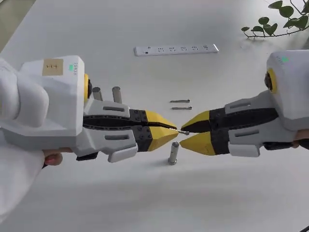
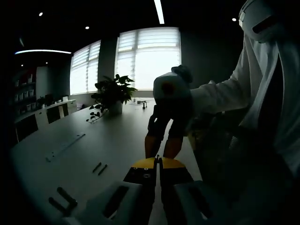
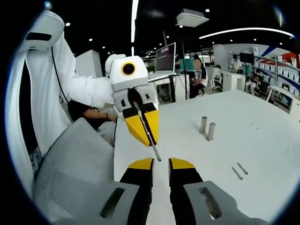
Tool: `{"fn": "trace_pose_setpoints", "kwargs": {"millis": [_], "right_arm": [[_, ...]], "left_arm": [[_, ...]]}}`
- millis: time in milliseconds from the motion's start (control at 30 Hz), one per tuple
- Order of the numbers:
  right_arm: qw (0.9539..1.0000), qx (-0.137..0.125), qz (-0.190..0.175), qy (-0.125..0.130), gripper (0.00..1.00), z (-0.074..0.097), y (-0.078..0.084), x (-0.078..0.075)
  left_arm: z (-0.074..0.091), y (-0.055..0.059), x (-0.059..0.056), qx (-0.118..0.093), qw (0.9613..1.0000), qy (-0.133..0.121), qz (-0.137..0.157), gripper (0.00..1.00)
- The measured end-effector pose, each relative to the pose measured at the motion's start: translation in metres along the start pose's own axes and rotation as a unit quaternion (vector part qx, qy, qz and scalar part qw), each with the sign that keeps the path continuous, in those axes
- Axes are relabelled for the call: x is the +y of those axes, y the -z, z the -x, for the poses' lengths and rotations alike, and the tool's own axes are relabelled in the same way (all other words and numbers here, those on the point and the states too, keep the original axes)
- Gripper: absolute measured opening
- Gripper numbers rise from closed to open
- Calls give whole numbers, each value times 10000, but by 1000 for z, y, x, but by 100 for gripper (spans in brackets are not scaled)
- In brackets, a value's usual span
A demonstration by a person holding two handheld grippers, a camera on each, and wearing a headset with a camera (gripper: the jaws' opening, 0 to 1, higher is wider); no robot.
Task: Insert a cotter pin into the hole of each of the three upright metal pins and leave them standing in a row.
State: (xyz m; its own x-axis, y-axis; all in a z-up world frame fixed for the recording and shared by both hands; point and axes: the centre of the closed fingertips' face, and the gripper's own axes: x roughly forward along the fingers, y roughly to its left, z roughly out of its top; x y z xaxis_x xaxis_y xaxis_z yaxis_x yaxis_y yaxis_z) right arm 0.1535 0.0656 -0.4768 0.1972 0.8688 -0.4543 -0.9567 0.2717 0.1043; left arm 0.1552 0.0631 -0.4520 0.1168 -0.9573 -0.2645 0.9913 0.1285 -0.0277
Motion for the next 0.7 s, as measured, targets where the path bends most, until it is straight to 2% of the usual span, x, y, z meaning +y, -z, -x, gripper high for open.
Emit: {"fn": "trace_pose_setpoints", "kwargs": {"millis": [100,200,433,500,567,633,700], "right_arm": [[10000,27,23,-77,0,-1,1,3],[9998,129,54,-137,0,-2,7,6],[9995,190,51,-232,0,-3,12,11],[9994,203,75,-268,0,-3,13,12],[9994,109,37,-314,0,-3,9,14],[9989,172,110,-421,0,-3,10,18],[9987,259,185,-394,0,-4,12,17]], "left_arm": [[0,1,-1,32,10000,33,-34,0],[0,4,-4,105,9999,101,-61,0],[-1,9,-9,214,9995,215,-104,0],[-1,12,-10,296,9991,252,-152,0],[-3,18,-13,462,9981,300,-262,0],[-3,16,-14,386,9985,339,-195,0],[-4,17,-14,396,9984,335,-215,0]]}}
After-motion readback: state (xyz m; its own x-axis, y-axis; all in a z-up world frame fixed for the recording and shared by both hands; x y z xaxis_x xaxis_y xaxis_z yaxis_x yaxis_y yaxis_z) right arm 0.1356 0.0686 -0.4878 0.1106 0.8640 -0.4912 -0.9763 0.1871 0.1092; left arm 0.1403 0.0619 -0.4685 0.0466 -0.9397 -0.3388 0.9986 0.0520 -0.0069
